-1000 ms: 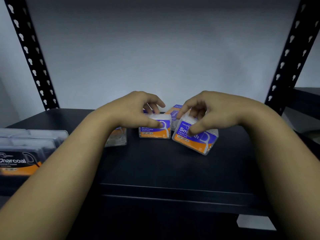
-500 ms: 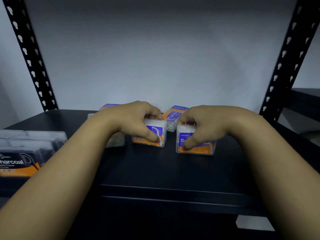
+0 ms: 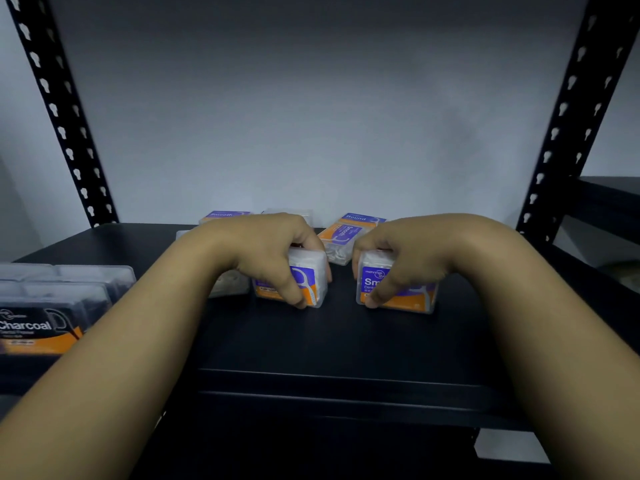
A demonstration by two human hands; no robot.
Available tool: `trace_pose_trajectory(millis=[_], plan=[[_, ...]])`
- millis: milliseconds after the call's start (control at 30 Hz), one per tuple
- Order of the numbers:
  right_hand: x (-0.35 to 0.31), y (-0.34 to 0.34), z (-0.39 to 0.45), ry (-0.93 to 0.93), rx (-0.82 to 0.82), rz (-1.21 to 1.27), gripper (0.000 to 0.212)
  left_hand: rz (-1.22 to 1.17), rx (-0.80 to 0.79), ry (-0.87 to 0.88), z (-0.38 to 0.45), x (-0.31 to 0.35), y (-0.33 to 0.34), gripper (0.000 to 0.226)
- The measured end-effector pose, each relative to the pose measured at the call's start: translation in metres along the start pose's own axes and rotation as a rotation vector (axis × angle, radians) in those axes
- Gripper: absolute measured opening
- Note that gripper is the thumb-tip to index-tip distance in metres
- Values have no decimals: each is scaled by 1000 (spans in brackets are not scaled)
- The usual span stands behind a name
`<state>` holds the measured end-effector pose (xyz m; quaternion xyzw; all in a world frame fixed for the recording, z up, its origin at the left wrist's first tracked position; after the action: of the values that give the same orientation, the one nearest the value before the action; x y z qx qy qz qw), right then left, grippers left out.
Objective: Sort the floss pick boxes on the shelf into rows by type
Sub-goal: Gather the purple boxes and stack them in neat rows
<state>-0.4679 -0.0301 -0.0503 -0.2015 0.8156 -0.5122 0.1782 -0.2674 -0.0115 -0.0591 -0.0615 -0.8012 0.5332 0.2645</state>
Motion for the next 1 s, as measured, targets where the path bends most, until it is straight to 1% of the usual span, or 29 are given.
trace_pose_trajectory(millis=[100, 267, 367, 433, 600, 700, 767, 867, 1000], plan=[[3, 0, -4, -1, -21, 100, 43, -19, 5, -3, -2, 0, -2, 27], [-6, -2, -13, -73, 13, 98, 39, -28, 34, -1, -12, 2, -11, 25], [-12, -1, -16, -72, 18, 102, 31, -27, 31, 35, -27, 9, -18, 26], [-20, -1, -19, -68, 33, 75, 32, -21, 16, 44, -38, 12, -22, 27], [-53, 1, -24, -122, 0, 69, 34, 6, -62, 27, -65, 13, -29, 29], [-72, 2, -22, -152, -27, 52, 31, 31, -106, -7, -78, 10, -29, 27], [-83, 4, -18, -162, -40, 31, 29, 48, -162, -28, -86, 7, -25, 29], [-97, 6, -12, -158, -44, -15, 34, 60, -237, -54, -95, -2, -19, 32], [-112, 7, -7, -150, -82, -28, 32, 68, -286, -93, -96, -20, -14, 32]])
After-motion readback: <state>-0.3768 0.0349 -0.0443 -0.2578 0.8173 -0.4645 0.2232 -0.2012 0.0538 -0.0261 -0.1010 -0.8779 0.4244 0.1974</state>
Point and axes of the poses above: each hand's wrist, its own z-axis towards the middle knuckle, its own y-axis out of the palm, x = y × z, the point moved 3 cm from there along z, towards the middle knuckle, and after that the axes turned 14 degrees about -x, right-handed, at the moved point
